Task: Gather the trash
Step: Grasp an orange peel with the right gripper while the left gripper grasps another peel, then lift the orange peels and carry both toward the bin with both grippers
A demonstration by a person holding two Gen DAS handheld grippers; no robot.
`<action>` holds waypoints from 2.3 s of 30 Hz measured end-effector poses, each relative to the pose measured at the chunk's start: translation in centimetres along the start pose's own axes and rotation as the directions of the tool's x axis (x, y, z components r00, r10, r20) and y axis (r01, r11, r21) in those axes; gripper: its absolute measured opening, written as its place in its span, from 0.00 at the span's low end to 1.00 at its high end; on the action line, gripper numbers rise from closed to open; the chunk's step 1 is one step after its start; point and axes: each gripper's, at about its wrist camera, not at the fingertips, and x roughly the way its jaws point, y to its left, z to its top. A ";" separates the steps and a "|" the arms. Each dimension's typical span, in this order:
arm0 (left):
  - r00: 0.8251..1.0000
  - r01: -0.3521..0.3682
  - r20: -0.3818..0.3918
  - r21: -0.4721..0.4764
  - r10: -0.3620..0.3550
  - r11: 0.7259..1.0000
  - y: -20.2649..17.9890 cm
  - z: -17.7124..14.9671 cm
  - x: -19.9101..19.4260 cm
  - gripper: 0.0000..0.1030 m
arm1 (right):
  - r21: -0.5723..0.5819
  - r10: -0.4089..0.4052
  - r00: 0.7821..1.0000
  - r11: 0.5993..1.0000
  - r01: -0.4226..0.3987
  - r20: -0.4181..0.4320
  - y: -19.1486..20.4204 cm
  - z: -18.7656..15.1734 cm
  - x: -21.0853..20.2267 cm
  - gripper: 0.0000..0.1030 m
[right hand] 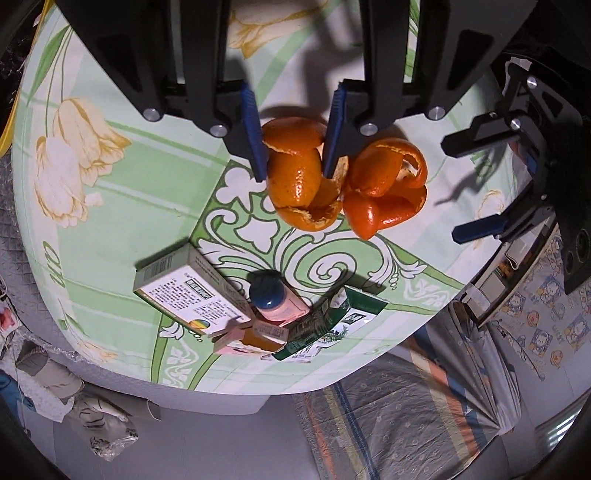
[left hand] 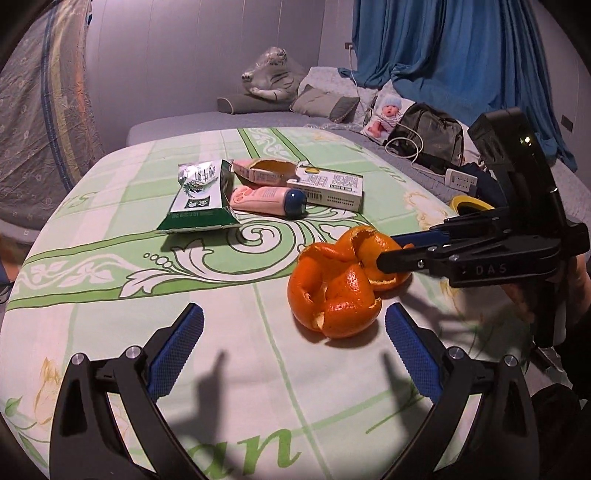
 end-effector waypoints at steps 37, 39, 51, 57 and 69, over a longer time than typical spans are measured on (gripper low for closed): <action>0.990 -0.011 -0.138 -0.126 -0.007 0.992 -0.5 3.2 4.9 0.39 | 0.237 0.048 0.976 0.966 -0.098 0.211 -5.7 -3.6 -9.3 0.27; 0.995 -0.021 -0.095 -0.123 0.009 0.992 -0.9 3.7 3.8 0.39 | 0.243 0.044 0.975 0.965 -0.099 0.220 -5.8 -3.7 -9.8 0.27; 0.988 -0.096 0.113 -0.061 0.103 0.993 -4.1 7.2 -2.0 0.39 | 0.259 0.016 0.960 0.962 -0.092 0.279 -5.8 -3.8 -12.3 0.27; 0.986 -0.059 0.153 -0.011 0.060 0.998 -7.0 9.2 -2.6 0.39 | 0.279 -0.025 0.947 0.958 -0.069 0.320 -6.5 -3.9 -14.2 0.27; 0.979 0.042 0.191 0.130 -0.067 0.991 -14.5 13.7 -0.6 0.40 | 0.387 -0.173 0.898 0.922 0.003 0.404 -11.5 -5.3 -19.3 0.27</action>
